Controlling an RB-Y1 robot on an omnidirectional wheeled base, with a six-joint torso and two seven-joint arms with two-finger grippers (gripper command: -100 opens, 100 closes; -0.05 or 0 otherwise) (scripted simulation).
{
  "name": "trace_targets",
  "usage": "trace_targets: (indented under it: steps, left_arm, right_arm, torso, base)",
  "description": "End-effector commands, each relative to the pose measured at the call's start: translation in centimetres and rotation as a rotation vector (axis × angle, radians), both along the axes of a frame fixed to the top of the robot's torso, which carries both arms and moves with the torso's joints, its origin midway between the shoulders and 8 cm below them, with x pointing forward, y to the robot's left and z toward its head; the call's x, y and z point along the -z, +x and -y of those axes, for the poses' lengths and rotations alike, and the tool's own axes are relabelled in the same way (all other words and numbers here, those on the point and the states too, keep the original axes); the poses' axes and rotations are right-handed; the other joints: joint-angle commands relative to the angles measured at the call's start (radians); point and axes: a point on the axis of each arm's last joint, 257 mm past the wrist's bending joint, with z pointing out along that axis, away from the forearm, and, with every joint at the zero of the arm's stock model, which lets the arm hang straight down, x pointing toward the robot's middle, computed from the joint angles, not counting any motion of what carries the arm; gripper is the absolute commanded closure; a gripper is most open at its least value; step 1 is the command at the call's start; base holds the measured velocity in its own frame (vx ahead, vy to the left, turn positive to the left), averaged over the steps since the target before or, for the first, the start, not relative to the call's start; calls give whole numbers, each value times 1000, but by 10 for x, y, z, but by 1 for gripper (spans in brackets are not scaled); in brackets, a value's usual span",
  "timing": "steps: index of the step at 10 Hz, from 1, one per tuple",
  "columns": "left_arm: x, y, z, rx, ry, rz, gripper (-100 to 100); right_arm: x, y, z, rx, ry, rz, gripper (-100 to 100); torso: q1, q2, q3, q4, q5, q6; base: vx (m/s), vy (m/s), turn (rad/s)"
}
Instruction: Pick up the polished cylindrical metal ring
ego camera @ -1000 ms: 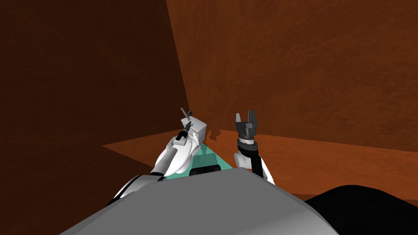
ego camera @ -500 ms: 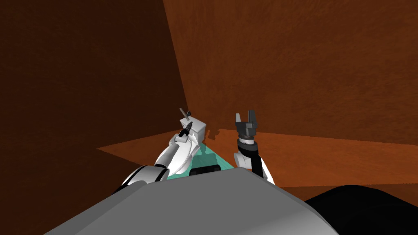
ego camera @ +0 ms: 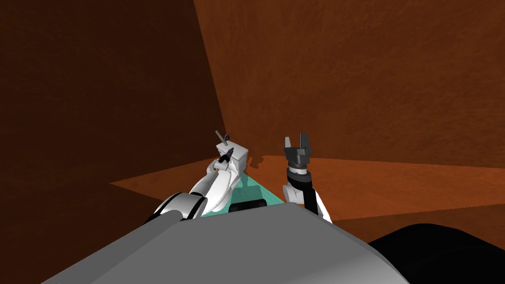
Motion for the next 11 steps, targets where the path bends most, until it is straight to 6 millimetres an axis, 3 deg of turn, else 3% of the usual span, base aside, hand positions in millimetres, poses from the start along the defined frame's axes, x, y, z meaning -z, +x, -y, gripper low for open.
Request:
trace_targets:
  steps: [1,6,11]
  left_arm:
    - [6,4,1,1,21,-31,-100]
    - [28,8,-5,-14,89,-132,-100]
    - [34,14,-22,-36,157,-194,-100]
  right_arm:
    - [0,0,0,0,0,0,0]
    - [0,0,0,0,0,0,0]
    - [0,0,0,0,0,0,0]
  torso:
    - [0,0,0,0,0,0]
    - [1,0,0,0,0,0]
    - [1,0,0,0,0,0]
  base:
    - [-7,35,-95]
    - [-11,38,-76]
    - [-9,41,-76]
